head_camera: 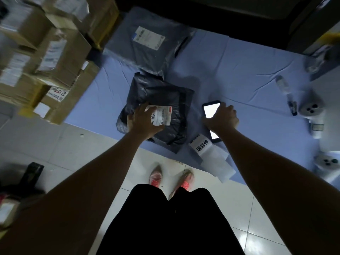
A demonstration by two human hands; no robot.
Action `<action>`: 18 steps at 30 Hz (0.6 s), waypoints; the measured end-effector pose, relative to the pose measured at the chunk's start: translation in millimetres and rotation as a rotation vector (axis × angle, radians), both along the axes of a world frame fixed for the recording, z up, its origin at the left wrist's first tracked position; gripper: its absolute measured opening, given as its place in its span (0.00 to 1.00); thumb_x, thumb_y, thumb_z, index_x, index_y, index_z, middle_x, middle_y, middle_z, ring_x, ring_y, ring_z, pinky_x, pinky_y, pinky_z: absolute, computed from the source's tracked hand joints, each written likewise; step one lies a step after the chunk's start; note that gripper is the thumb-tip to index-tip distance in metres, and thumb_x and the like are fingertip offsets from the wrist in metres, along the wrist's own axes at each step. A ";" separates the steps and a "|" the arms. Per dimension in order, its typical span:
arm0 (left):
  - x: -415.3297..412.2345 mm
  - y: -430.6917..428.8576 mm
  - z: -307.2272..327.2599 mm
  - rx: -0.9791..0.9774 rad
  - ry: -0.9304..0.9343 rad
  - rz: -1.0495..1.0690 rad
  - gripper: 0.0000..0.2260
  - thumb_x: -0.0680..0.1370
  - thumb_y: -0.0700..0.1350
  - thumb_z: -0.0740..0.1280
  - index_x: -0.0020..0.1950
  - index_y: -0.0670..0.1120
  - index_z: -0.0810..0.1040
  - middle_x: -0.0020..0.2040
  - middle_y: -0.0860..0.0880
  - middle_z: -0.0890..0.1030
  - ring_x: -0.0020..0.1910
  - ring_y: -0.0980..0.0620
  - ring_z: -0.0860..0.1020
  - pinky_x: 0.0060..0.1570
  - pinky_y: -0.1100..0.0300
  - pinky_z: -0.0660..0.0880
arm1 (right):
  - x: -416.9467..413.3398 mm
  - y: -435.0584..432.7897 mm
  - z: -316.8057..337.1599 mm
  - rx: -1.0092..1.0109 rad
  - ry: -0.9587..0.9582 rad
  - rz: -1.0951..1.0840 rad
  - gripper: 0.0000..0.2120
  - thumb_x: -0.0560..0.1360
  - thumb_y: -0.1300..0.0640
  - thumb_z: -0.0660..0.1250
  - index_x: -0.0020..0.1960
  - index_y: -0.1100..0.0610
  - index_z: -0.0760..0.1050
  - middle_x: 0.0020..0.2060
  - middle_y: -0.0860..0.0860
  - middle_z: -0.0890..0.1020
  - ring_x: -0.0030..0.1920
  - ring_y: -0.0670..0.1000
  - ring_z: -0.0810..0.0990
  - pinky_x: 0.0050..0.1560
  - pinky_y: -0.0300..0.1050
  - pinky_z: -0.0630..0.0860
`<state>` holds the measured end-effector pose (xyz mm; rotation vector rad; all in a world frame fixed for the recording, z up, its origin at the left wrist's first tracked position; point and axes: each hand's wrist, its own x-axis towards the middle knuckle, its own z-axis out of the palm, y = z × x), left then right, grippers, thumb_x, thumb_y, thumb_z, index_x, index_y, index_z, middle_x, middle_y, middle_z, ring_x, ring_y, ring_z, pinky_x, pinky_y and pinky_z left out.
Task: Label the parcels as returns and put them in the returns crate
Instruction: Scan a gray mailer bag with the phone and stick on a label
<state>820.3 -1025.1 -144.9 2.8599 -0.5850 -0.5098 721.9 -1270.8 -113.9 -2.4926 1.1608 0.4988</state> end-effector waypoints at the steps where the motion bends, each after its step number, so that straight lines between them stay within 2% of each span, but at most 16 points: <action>1: 0.5 0.4 -0.2 0.011 0.008 0.018 0.39 0.67 0.67 0.74 0.74 0.56 0.65 0.79 0.49 0.58 0.77 0.43 0.58 0.72 0.37 0.58 | 4.0 4.7 5.0 0.000 -0.028 -0.016 0.42 0.69 0.35 0.72 0.71 0.58 0.63 0.64 0.59 0.70 0.66 0.60 0.71 0.58 0.55 0.74; 6: 2.6 5.9 -2.0 -0.025 0.024 0.077 0.44 0.64 0.71 0.73 0.75 0.57 0.62 0.80 0.47 0.55 0.78 0.42 0.54 0.74 0.36 0.55 | 25.9 34.9 37.7 0.014 -0.189 0.102 0.41 0.67 0.38 0.74 0.73 0.53 0.63 0.63 0.58 0.70 0.66 0.60 0.69 0.56 0.55 0.74; 10: 0.3 11.8 -2.9 -0.068 -0.012 0.104 0.50 0.62 0.74 0.71 0.77 0.54 0.57 0.78 0.45 0.58 0.77 0.40 0.57 0.73 0.38 0.57 | 31.5 66.5 63.0 0.075 -0.035 0.292 0.46 0.63 0.39 0.78 0.76 0.50 0.63 0.66 0.56 0.71 0.67 0.60 0.70 0.60 0.54 0.73; 13: 0.7 17.4 -7.9 -0.087 -0.059 0.107 0.53 0.60 0.76 0.69 0.77 0.53 0.58 0.78 0.46 0.61 0.76 0.41 0.60 0.72 0.38 0.61 | 25.8 88.0 71.8 0.051 0.091 0.411 0.45 0.62 0.41 0.80 0.73 0.51 0.66 0.66 0.53 0.75 0.65 0.57 0.74 0.56 0.51 0.72; 16: 0.9 21.1 -9.5 -0.110 -0.059 0.076 0.50 0.61 0.75 0.69 0.76 0.52 0.61 0.77 0.45 0.61 0.76 0.41 0.61 0.71 0.38 0.61 | 18.4 99.5 79.0 -0.005 0.160 0.450 0.49 0.61 0.40 0.80 0.76 0.49 0.63 0.68 0.51 0.75 0.67 0.57 0.73 0.60 0.54 0.71; 18: 0.8 23.2 -7.9 -0.110 -0.070 0.052 0.47 0.62 0.75 0.69 0.74 0.53 0.63 0.77 0.45 0.63 0.75 0.41 0.61 0.69 0.39 0.61 | 14.2 103.4 84.3 -0.028 0.183 0.461 0.49 0.61 0.40 0.81 0.75 0.49 0.63 0.66 0.51 0.76 0.66 0.57 0.74 0.56 0.52 0.71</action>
